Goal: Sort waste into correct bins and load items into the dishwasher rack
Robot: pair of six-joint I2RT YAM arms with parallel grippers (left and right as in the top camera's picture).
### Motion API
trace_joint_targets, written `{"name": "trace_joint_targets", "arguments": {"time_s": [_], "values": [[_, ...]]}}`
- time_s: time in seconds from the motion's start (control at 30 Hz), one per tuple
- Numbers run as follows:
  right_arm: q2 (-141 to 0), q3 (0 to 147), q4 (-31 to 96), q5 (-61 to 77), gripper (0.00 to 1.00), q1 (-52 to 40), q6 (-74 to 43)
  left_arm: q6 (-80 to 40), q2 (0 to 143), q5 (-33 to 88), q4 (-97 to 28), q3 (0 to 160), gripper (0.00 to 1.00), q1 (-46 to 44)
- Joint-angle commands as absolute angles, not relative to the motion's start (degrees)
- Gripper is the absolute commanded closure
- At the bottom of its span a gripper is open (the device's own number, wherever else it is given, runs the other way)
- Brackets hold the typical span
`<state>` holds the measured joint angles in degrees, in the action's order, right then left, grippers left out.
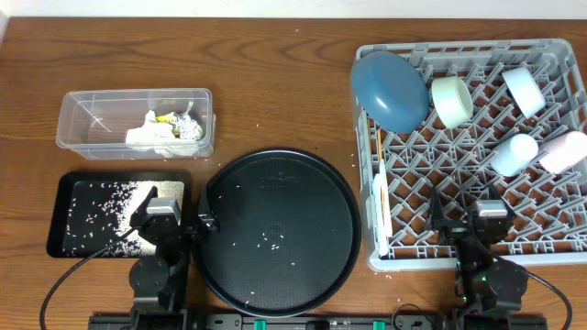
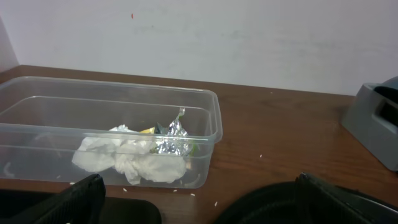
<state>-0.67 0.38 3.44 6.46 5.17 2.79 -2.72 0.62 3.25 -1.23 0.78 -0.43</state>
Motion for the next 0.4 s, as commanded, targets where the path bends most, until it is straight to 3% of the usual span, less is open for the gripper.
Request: {"name": "trace_joint_targets", "arguments": {"time_s": [0.0,0.37], "values": [[-0.3,0.3,3.6,6.9,0.01,5.2,3.5,-2.0,0.2,3.9,-3.8,0.2,0.02,-0.2],[-0.3,0.3,3.6,6.9,0.01,5.2,3.5,-2.0,0.2,3.8,-3.8,0.2,0.02,-0.2]]}}
